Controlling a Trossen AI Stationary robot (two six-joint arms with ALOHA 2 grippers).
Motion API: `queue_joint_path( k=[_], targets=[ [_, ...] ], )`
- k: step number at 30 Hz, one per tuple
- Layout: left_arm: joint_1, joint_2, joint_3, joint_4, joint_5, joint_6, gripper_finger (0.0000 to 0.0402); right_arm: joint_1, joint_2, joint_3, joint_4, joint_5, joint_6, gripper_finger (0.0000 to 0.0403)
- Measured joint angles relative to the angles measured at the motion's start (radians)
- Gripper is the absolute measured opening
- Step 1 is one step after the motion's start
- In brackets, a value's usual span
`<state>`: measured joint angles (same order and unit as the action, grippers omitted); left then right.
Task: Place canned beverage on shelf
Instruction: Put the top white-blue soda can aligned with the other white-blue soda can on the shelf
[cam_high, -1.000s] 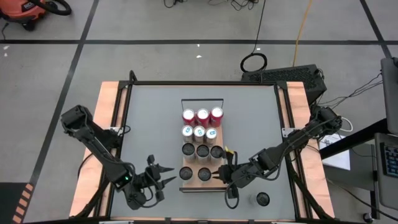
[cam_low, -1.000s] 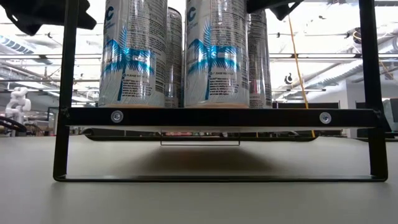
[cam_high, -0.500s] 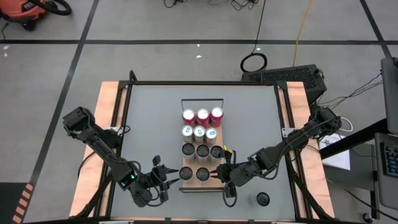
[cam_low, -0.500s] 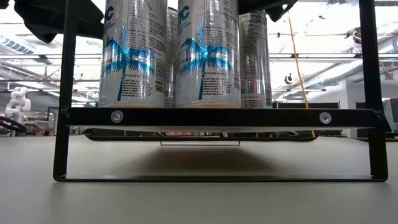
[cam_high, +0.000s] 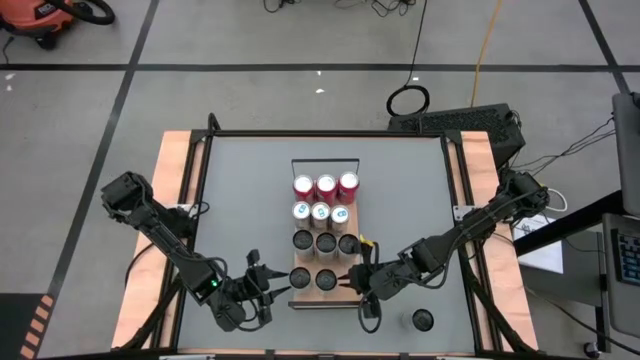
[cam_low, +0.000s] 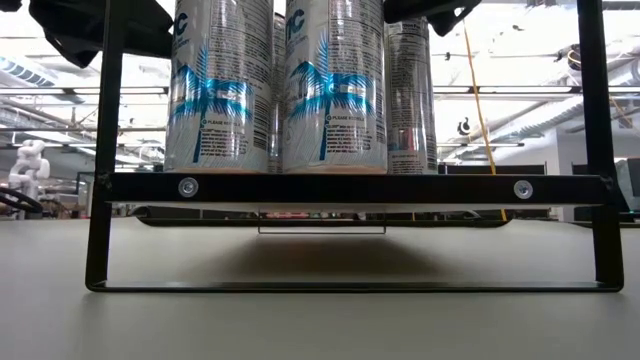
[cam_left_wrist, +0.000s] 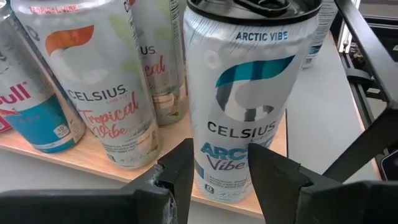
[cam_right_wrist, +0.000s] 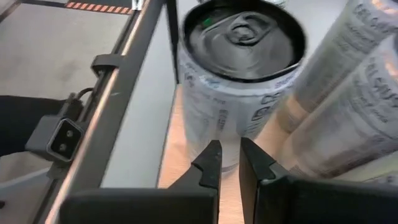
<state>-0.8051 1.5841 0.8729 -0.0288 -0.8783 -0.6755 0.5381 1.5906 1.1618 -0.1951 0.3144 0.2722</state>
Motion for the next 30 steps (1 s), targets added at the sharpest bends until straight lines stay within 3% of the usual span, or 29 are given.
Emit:
queue_joint_path(
  k=[16,30],
  targets=[
    [0.034,0.039,0.0,0.02,0.054,0.037,0.0152,-0.001,0.0,0.0,0.018,-0.03,0.003,0.0003],
    [0.001,0.0,0.0,-0.013,0.055,0.09,0.0152,0.02,-0.028,0.0,0.015,-0.008,0.003,0.0003]
  ],
)
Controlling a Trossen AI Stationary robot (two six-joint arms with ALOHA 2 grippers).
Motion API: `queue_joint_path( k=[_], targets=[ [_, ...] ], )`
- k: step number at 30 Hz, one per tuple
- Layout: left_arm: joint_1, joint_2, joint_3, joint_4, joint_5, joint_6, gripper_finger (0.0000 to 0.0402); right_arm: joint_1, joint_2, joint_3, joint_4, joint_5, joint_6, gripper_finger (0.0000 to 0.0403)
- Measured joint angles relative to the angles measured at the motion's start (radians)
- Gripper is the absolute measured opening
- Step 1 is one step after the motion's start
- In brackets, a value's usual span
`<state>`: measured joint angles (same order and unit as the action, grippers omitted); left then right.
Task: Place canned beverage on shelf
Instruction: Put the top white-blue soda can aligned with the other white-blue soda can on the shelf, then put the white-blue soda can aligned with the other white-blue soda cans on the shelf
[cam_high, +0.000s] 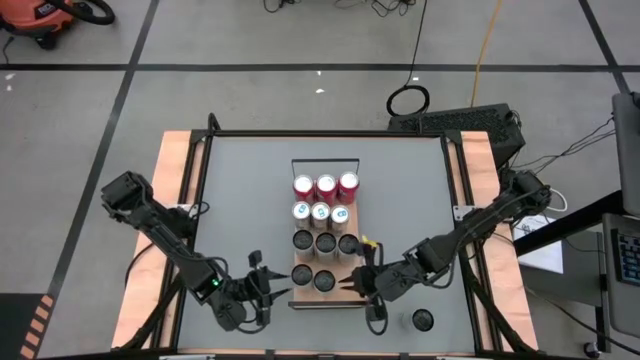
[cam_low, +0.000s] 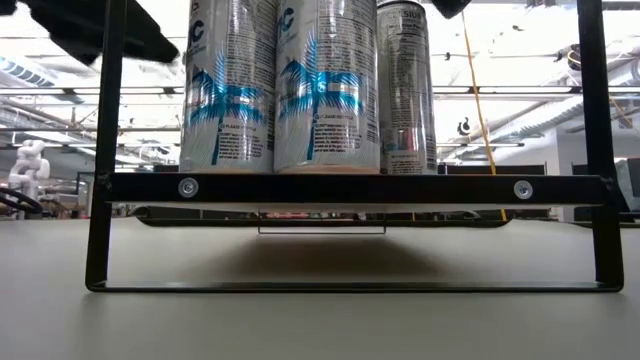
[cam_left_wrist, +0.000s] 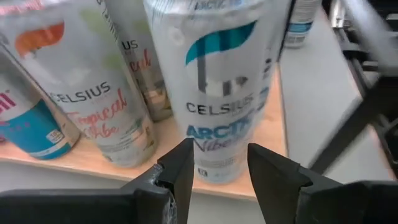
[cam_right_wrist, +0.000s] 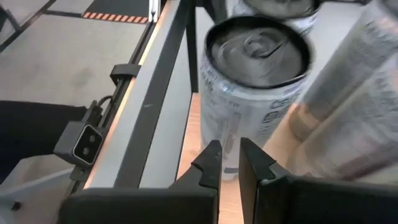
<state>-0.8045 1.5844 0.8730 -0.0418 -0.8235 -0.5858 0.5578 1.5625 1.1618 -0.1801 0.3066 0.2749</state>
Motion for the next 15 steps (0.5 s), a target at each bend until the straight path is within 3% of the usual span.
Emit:
queue_joint_path(
  k=[9,15],
  targets=[
    [-0.076,-0.073,0.0,0.007,-0.079,0.052,0.0152,0.047,-0.122,0.018,-0.164,0.068,0.093,0.0003],
    [-0.101,-0.08,0.0,0.007,-0.106,0.053,0.0152,0.135,-0.149,0.203,-0.552,0.117,0.274,0.0003]
  ],
)
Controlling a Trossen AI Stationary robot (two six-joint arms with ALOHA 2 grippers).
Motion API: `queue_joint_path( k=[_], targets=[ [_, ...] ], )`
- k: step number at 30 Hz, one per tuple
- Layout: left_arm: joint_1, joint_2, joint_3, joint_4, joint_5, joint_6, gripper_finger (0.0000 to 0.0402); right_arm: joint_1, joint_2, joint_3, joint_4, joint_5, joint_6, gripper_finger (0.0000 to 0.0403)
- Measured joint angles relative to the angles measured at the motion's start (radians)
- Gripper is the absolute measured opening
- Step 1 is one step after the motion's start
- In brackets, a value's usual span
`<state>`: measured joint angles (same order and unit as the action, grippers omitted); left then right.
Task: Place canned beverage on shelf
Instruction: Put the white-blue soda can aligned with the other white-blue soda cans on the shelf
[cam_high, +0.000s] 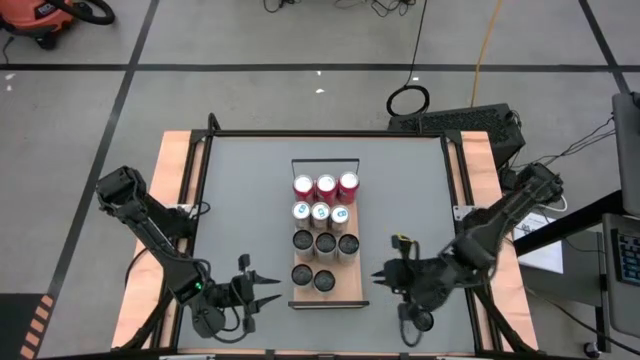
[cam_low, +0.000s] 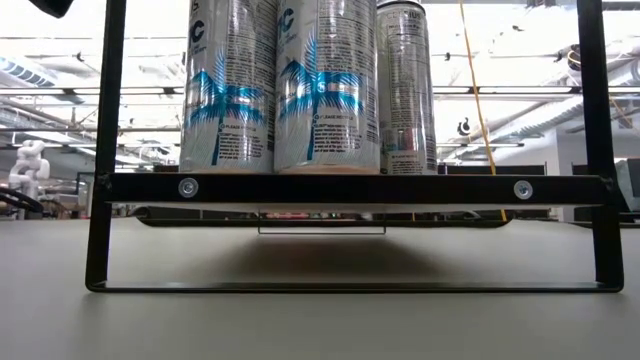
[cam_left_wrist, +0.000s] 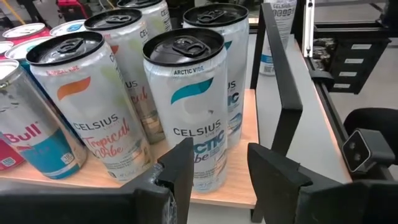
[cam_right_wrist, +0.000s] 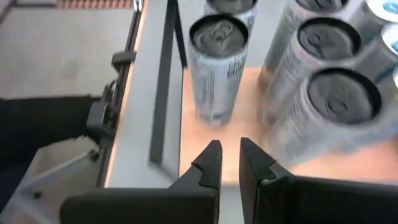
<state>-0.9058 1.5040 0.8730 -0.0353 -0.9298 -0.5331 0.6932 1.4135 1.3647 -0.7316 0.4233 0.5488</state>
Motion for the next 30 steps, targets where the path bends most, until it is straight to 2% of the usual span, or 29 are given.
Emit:
queue_joint_path(
  k=[7,12,14,19,23,30],
  targets=[
    [0.0,0.0,0.0,0.007,-0.034,-0.008,0.0152,0.122,0.033,0.235,-0.331,-0.01,0.234,0.0006],
    [0.007,0.0,0.0,0.048,-0.11,0.053,0.0152,0.208,0.066,0.318,-0.346,-0.061,0.317,0.0041],
    [0.012,0.0,0.001,0.088,-0.139,0.102,0.0152,0.231,0.082,0.329,-0.357,-0.073,0.355,0.0067],
    [0.016,0.0,0.001,0.136,-0.137,0.154,0.0152,0.264,0.142,0.329,-0.453,-0.145,0.53,0.0152],
    [0.016,0.0,0.001,0.143,-0.134,0.149,0.0152,0.28,0.2,0.329,-0.493,-0.213,0.512,0.0226],
    [0.015,0.0,0.001,0.18,-0.133,0.149,0.0152,0.28,0.281,0.329,-0.514,-0.245,0.459,0.0336]
  ],
)
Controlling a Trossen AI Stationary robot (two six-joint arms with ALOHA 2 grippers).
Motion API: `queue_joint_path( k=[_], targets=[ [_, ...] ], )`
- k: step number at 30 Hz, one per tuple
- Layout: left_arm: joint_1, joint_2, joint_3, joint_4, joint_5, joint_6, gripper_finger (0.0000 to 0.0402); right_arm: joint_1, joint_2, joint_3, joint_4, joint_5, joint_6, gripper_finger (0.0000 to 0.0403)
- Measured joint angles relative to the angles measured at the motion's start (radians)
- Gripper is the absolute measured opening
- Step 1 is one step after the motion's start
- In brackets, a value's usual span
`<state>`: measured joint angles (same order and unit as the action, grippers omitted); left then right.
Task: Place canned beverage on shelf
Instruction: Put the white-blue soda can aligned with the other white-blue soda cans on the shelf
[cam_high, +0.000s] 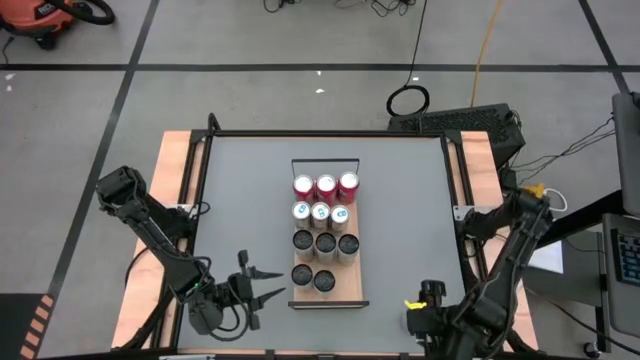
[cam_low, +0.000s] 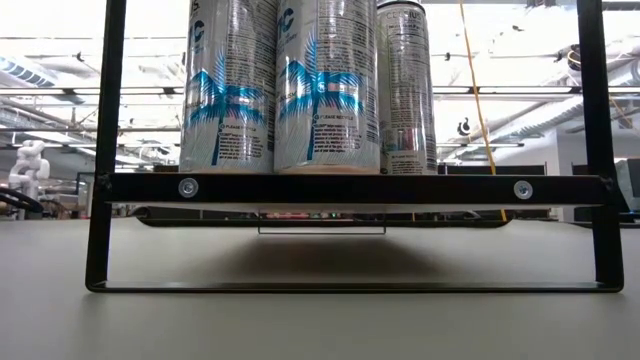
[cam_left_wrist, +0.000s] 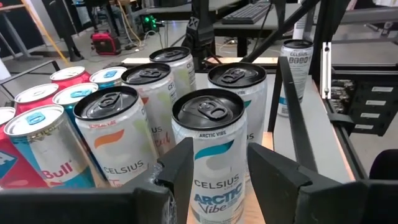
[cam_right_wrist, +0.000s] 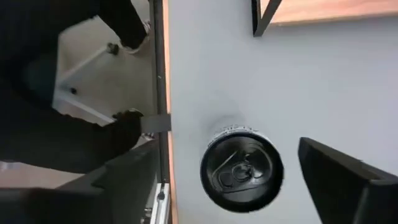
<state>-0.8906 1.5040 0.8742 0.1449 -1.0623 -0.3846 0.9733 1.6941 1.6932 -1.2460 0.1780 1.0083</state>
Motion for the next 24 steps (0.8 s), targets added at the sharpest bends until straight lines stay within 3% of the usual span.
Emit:
queue_joint_path(
  k=[4,14,19,24],
  targets=[
    [0.0,0.0,0.0,0.006,0.0,0.001,0.0152,-0.003,0.019,0.0,-0.059,-0.001,0.018,0.0361],
    [0.001,0.0,0.0,0.005,0.003,0.007,0.0152,-0.027,0.099,0.0,-0.102,-0.095,-0.004,0.0361],
    [0.001,0.0,0.0,0.005,0.003,0.006,0.0152,-0.05,0.131,0.0,-0.105,-0.153,-0.041,0.0339],
    [0.001,0.0,0.0,0.006,0.003,0.005,0.0152,-0.076,0.139,0.0,-0.105,-0.18,-0.052,0.0286]
  ],
)
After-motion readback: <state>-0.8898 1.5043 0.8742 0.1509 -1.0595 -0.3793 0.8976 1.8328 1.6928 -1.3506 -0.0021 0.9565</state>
